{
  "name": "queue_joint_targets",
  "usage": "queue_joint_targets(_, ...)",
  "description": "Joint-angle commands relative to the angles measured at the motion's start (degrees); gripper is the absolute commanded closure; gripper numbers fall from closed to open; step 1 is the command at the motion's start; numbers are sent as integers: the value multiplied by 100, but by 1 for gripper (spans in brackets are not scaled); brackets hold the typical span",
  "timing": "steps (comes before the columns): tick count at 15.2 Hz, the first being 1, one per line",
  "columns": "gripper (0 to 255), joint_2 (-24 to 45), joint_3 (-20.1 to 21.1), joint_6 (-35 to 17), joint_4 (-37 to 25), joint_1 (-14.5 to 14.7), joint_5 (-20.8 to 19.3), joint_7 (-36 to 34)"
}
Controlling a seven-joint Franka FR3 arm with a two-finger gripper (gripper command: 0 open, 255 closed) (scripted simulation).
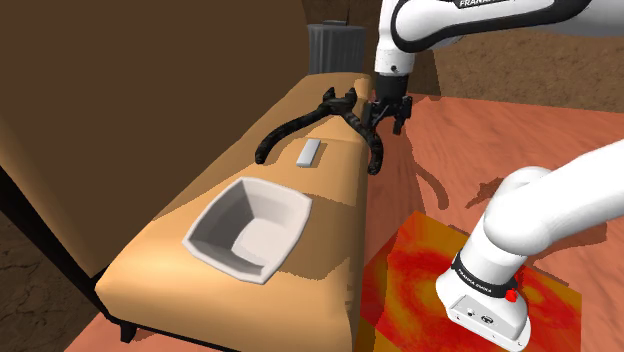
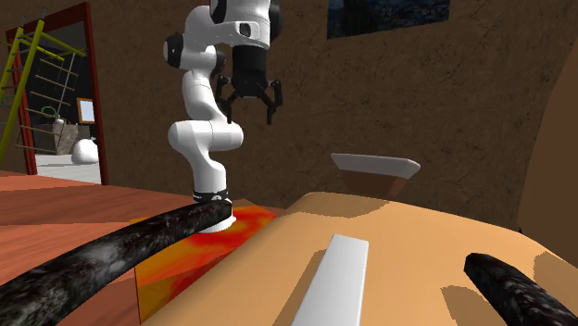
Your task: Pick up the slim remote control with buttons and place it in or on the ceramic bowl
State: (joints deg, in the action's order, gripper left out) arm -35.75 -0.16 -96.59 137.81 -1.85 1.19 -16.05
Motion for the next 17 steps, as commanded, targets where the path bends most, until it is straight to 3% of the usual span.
queue_joint_targets(1, 0, 420, 77, -318, -133, -36, 34, -240)
queue_joint_targets(9, 0, 2180, 296, -1293, -1001, -182, 24, -1162)
queue_joint_targets(17, 0, 3945, 316, -1797, -2332, -274, -148, -2035)
